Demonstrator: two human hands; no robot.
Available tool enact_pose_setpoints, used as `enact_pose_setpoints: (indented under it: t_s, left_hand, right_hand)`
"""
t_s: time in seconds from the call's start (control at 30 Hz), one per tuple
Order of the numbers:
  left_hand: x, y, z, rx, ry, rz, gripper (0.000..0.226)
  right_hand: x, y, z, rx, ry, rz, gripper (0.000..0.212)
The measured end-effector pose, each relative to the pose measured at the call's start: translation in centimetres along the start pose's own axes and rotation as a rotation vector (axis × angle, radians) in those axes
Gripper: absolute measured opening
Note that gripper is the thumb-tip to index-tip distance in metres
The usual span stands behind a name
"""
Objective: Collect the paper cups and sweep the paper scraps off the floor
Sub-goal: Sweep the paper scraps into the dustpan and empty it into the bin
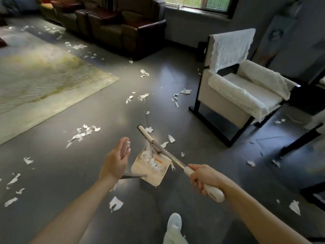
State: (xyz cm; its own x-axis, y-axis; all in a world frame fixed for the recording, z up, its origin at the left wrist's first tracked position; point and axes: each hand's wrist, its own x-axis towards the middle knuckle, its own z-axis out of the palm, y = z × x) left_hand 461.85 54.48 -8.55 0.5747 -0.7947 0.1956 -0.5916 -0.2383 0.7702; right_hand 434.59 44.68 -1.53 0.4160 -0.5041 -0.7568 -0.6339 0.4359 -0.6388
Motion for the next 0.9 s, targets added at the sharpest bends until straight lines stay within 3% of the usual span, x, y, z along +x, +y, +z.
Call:
enact_pose_setpoints:
  t_s: [0.13, 0.3, 0.5, 0.7, 0.9]
  left_hand:
    - [8.1, -0.2, -0.4, 0.016, 0.103, -0.007, 0.034]
    - [19.6, -0.2, -0.1, -0.008, 0.153, -0.058, 0.026]
    - [32.9, -0.9, -0.6, 0.039, 0.218, -0.060, 0.026]
    - [48.1, -4.1, -0.4, 0.045, 0.216, -0.036, 0.028]
    - [66.8, -7.0, -0.7, 0.008, 0.113, 0.052, 0.033]
  right_hand:
    - [6.9, -5.7, -2.3, 0.054, 0.043, -0.076, 0.043]
    - [15.4, -12.5, -6.3, 0.108, 0.015, -0.115, 0.064]
    - [24.8, -24.3, -10.7, 0.180, 0.006, -0.116, 0.059]
    - [34.6, -35.9, -13.1, 0.248, 0.027, -0.104, 0.066]
    - [46.2, -48.4, -13.4, 0.390, 0.066, -0.109, 0.064]
